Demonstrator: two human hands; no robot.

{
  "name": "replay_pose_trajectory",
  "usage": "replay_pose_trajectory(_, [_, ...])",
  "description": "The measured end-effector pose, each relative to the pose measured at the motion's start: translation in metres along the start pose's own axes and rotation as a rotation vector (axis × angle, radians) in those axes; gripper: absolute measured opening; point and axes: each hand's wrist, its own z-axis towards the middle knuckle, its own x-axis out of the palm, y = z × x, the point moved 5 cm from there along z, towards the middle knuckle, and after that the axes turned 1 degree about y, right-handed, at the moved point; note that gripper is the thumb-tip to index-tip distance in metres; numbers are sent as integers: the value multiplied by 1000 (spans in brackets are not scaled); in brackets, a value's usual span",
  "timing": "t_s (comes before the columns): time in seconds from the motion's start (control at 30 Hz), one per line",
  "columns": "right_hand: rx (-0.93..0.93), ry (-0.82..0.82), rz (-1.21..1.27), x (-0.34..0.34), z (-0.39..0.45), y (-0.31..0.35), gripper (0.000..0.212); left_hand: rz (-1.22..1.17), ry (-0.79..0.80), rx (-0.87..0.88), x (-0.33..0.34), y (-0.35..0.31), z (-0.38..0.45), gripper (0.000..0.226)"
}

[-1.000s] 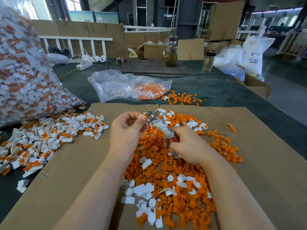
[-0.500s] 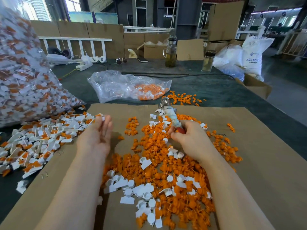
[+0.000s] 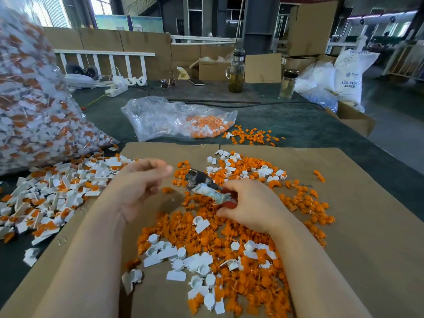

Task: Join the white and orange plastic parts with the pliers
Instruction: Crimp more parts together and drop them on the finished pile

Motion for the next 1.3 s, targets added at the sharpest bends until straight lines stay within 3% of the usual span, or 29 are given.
replay_pose_trajectory(0.13, [75, -108, -65, 0, 1, -11, 24, 466, 282, -56, 22, 6, -9, 29])
replay_pose_trajectory(0.3, [164, -182, -79, -1, 3, -20, 23, 721, 480, 5, 40, 10, -13, 39])
replay_pose_trajectory(0.4, [180, -205, -57, -3, 3, -23, 22, 863, 527, 97, 50, 10, -13, 29])
replay_pose_trajectory(0.57, [176, -192, 12, -4, 4, -25, 28, 820, 419, 170, 52, 9, -9, 17])
replay_pose_trajectory(0.67, [146, -149, 44, -3, 4, -23, 22, 759, 252, 176, 47, 6, -6, 16])
replay_pose_trajectory(0.87, [151, -117, -67, 0, 3, -17, 22, 492, 75, 88, 33, 7, 0, 19])
replay_pose_trajectory(1.0, [131, -96, -162, 0, 3, -13, 22, 407, -64, 34, 27, 12, 5, 9])
replay_pose_trajectory(1.3, [101, -73, -239, 4, 3, -3, 15, 223, -149, 8, 28, 16, 5, 2])
